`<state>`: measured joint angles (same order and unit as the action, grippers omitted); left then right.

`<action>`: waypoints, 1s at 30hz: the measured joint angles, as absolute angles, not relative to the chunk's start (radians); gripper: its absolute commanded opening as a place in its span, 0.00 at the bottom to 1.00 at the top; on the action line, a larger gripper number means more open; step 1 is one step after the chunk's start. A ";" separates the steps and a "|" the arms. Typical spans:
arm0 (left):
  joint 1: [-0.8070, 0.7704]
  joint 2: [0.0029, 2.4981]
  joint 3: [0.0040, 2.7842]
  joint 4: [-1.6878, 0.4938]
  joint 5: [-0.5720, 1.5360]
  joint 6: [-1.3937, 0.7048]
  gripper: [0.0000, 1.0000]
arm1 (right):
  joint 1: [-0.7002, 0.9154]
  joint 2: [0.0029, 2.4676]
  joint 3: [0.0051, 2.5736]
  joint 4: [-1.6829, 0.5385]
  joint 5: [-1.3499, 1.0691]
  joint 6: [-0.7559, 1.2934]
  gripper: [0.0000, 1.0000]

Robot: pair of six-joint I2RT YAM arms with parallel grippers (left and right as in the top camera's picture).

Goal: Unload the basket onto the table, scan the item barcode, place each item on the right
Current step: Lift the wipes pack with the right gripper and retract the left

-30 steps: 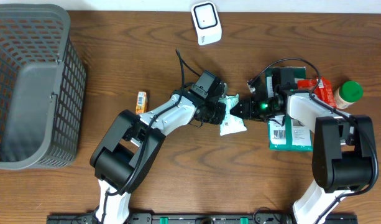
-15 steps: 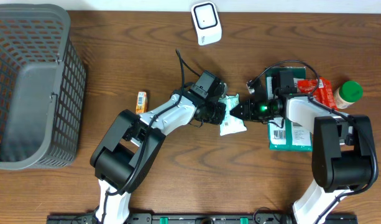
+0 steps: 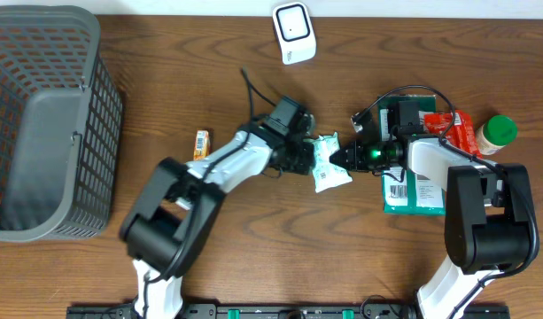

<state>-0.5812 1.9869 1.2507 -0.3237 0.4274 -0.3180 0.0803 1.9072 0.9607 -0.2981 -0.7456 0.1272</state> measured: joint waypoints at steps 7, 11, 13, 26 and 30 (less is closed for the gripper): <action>-0.494 1.692 1.247 -0.400 0.412 -0.318 0.56 | 0.081 1.847 0.958 -0.334 -0.733 0.125 0.01; -0.426 1.540 1.248 -0.458 0.387 -0.317 0.59 | 0.081 1.752 0.958 -0.358 -0.726 0.123 0.01; -0.392 1.503 1.248 -0.508 0.353 -0.317 0.62 | 0.081 1.706 0.958 -0.379 -0.725 0.121 0.01; -0.147 1.477 1.247 -0.667 0.161 -0.318 0.82 | 0.173 1.597 1.237 -0.773 -0.550 0.089 0.01; -0.109 1.477 1.247 -0.675 0.150 -0.318 0.83 | 0.248 1.597 1.406 -0.904 -0.437 0.093 0.01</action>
